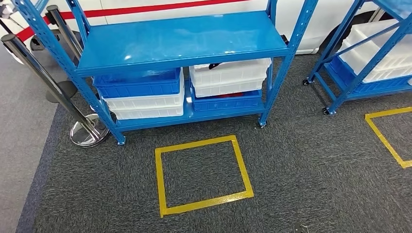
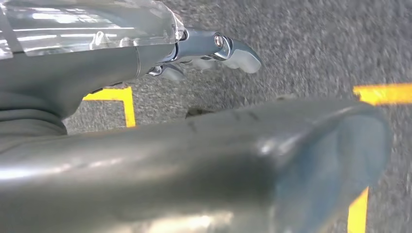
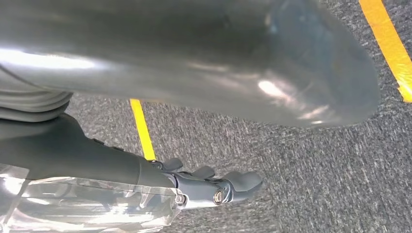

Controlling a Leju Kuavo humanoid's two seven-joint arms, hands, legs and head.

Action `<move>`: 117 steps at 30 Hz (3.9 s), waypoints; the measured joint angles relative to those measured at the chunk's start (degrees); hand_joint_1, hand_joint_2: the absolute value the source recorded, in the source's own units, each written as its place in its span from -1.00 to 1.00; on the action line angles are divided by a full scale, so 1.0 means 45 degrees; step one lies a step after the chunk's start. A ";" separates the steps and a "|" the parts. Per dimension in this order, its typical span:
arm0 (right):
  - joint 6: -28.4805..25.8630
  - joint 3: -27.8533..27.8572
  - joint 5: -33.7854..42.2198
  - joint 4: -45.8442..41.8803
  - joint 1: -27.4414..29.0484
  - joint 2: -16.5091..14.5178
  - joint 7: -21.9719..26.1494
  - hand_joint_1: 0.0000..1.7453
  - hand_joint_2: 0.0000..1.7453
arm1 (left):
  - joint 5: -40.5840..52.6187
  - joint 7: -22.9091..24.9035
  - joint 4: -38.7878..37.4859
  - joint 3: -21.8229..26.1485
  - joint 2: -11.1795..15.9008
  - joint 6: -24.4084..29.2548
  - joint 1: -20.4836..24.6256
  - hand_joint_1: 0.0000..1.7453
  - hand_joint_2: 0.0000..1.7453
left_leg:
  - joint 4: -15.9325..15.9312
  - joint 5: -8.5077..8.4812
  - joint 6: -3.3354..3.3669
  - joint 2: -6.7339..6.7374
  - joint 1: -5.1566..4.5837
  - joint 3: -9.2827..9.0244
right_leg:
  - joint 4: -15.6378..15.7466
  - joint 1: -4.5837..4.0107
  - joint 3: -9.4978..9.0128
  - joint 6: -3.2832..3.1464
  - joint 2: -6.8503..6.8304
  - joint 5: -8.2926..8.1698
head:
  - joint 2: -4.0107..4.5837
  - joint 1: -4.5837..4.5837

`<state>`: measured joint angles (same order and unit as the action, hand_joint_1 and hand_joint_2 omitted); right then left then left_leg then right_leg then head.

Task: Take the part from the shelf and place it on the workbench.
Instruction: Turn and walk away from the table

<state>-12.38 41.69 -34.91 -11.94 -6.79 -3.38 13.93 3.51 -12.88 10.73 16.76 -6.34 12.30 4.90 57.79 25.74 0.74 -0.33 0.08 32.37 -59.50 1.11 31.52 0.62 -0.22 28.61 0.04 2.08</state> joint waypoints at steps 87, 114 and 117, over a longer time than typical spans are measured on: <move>0.0053 0.0183 -0.0075 -0.0008 0.0145 0.0002 0.0234 -1.00 -1.00 | 0.0092 0.0004 0.0032 0.0081 -0.0019 -0.0085 -0.0109 -1.00 -1.00 | 0.0954 0.0199 -0.0246 0.0021 0.0027 0.0601 | 0.0181 -0.0079 -0.0300 -0.0370 0.0102 -0.0031 | 0.0000 0.0027; 0.0024 0.0387 0.0115 -0.0017 -0.0038 0.0013 -0.1196 -1.00 1.00 | -0.0248 0.0471 0.0034 0.0453 -0.0039 -0.0483 -0.0104 -1.00 1.00 | 0.3638 0.1781 -0.0439 0.0001 0.0086 0.1495 | 0.0159 -0.0016 0.0319 -0.0372 0.0044 -0.0438 | 0.0000 -0.0012; 0.0092 0.0392 0.0092 -0.0013 -0.0051 0.0012 -0.1389 -1.00 1.00 | -0.0268 0.0481 0.0034 0.0505 -0.0038 -0.0498 -0.0089 -1.00 1.00 | 0.1309 0.0503 -0.0321 0.0011 0.0081 0.0453 | 0.0152 -0.0030 0.0197 -0.0276 0.0067 -0.0363 | 0.0000 -0.0012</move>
<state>-11.97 43.45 -34.50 -12.00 -7.01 -3.33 7.68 2.31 -10.72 10.88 19.04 -6.51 10.06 4.50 63.68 28.00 -0.71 -0.28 0.45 34.41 -58.82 0.98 32.41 -0.62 0.08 26.98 0.04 2.02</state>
